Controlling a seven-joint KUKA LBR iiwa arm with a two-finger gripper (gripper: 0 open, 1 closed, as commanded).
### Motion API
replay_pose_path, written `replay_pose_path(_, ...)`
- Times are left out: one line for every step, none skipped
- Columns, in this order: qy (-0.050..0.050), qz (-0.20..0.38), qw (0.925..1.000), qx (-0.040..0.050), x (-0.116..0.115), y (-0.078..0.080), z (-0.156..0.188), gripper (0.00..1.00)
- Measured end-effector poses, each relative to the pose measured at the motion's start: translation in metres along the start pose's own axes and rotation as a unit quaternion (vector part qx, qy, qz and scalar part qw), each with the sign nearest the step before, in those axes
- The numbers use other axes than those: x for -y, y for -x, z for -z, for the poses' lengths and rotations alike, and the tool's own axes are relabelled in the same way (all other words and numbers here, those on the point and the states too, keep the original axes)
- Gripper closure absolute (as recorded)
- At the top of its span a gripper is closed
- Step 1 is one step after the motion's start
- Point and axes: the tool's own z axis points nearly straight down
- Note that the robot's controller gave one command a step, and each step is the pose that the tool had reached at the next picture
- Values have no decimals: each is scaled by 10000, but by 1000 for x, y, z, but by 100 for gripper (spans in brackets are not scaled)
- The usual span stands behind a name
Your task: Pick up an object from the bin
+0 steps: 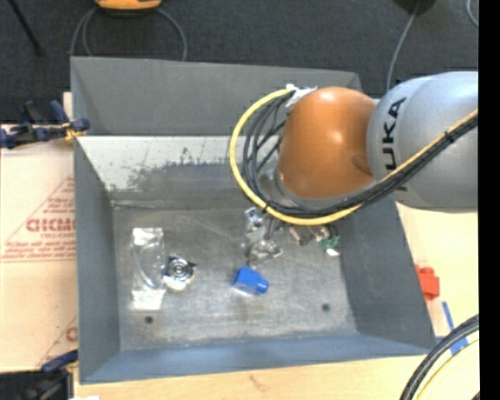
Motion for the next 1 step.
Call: replay_pose_path(22, 0, 10000, -37, -2, -2, -5, 0)
